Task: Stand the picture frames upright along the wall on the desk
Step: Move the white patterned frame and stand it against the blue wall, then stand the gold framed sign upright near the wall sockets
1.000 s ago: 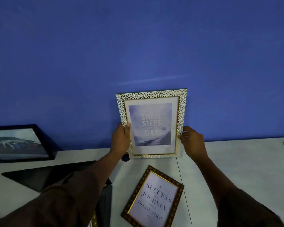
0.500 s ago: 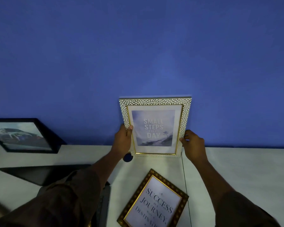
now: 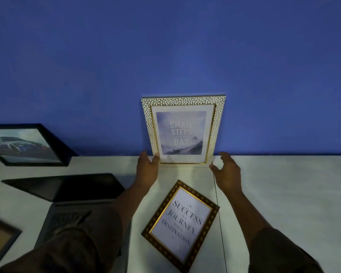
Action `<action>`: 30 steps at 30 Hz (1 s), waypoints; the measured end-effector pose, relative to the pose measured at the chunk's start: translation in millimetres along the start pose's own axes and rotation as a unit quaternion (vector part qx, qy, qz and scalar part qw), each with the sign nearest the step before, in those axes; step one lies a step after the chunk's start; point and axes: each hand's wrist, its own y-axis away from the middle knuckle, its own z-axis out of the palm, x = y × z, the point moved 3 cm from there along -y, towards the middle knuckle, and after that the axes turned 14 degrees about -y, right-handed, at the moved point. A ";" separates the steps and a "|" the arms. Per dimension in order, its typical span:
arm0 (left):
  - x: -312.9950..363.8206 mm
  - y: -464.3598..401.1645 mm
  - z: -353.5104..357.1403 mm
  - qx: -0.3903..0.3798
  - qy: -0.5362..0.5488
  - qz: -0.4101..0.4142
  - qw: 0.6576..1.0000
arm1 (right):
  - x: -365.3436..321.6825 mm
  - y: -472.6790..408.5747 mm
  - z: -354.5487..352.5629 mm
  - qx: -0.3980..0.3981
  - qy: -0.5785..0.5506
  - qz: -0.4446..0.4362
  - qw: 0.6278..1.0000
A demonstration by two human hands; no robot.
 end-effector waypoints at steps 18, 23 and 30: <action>-111.3 100.2 54.9 -0.180 -0.271 -0.080 0.942 | 77.8 165.0 49.9 0.006 -0.043 0.257 0.966; -126.1 113.1 44.4 -0.191 -0.239 -0.038 0.951 | 75.4 175.3 37.3 0.001 -0.059 0.280 0.958; -109.8 153.0 -26.0 -0.172 -0.119 0.027 0.977 | 13.5 200.0 20.3 0.032 -0.026 0.196 0.980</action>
